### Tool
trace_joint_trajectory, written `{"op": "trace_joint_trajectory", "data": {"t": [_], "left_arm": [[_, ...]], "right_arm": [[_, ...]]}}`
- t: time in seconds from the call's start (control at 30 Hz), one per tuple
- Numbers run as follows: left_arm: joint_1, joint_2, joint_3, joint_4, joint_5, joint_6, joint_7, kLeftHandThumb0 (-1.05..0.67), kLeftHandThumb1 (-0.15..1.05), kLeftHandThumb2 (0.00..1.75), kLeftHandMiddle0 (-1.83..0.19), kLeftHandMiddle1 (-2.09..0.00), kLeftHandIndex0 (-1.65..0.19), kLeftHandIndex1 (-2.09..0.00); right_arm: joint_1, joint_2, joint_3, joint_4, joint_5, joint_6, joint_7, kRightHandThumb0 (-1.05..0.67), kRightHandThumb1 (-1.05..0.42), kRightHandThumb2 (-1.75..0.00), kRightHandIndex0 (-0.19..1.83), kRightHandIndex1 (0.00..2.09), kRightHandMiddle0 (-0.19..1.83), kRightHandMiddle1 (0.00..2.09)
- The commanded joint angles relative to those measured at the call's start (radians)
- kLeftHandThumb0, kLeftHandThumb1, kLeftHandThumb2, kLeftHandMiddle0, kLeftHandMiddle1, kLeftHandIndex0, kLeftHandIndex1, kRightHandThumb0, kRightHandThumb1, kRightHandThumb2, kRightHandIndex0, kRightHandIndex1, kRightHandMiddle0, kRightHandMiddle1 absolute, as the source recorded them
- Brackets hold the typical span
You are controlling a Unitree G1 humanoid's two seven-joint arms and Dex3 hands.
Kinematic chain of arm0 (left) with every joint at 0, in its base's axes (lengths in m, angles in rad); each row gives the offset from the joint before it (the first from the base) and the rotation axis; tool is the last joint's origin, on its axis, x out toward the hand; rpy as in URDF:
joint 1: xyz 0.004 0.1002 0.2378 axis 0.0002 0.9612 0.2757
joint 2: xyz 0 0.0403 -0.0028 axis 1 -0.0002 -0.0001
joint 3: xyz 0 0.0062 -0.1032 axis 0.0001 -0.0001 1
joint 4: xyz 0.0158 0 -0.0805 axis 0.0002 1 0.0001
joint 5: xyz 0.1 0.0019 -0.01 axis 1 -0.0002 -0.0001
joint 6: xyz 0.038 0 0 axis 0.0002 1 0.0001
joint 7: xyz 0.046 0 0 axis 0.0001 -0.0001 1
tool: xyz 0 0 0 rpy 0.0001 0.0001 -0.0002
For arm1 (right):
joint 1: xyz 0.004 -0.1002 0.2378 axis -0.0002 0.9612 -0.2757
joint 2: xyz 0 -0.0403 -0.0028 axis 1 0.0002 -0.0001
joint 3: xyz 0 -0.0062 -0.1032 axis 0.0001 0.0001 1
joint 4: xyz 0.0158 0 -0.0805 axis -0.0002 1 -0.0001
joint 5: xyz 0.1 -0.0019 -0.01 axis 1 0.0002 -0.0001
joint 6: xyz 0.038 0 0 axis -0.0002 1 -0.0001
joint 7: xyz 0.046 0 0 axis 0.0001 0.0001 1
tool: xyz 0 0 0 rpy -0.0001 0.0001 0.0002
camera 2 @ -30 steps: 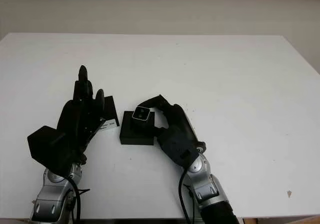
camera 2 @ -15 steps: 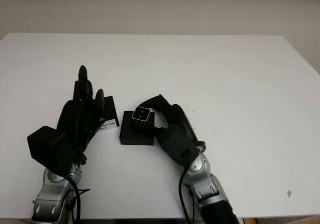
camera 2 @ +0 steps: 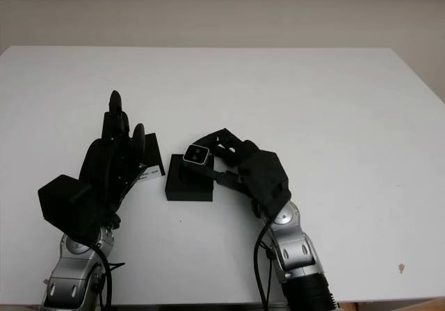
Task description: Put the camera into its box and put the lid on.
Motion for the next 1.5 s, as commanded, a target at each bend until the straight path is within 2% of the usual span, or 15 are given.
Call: {"op": "trace_joint_trajectory", "data": {"t": [0.0, 0.33, 0.87, 1.13, 1.47], "left_arm": [[-0.003, 0.006, -0.001, -0.006, 0.0, -0.003, -0.003, -0.57, 1.05, 0.64, 0.17, -0.05, 0.19, -0.05], [-0.005, 0.003, -0.003, -0.008, 0.0, 0.002, -0.001, -0.58, 1.05, 0.63, 0.17, -0.06, 0.19, -0.05], [0.006, 0.005, 0.0, -0.019, 0.0, 0.004, -0.002, -0.58, 1.05, 0.64, 0.17, -0.05, 0.19, -0.05], [0.007, 0.007, 0.002, -0.015, -0.003, 0.001, -0.005, -0.57, 1.05, 0.63, 0.17, -0.05, 0.19, -0.05], [0.009, 0.006, 0.004, -0.025, 0.002, 0.012, 0.0, -0.59, 1.05, 0.63, 0.16, -0.06, 0.18, -0.05]], "right_arm": [[-0.018, 0.003, -0.013, -0.045, 0.024, 0.027, 0.011, -0.38, -0.95, -0.05, 0.37, 0.32, 0.32, 1.58], [-0.024, -0.007, -0.013, -0.095, 0.071, 0.105, 0.043, -0.37, -0.95, -0.06, 0.33, 0.32, 0.3, 1.6], [-0.075, -0.084, 0.039, 0.289, -0.079, -0.298, 0.051, -0.45, -0.95, -0.05, 0.26, 0.28, 0.32, 1.63], [-0.098, -0.089, 0.038, 0.37, -0.081, -0.354, 0.067, -0.48, -0.96, -0.05, 0.25, 0.26, 0.35, 1.62], [-0.098, -0.104, 0.053, 0.365, -0.107, -0.342, 0.09, -0.46, -0.96, -0.05, 0.25, 0.23, 0.34, 1.59]]}}
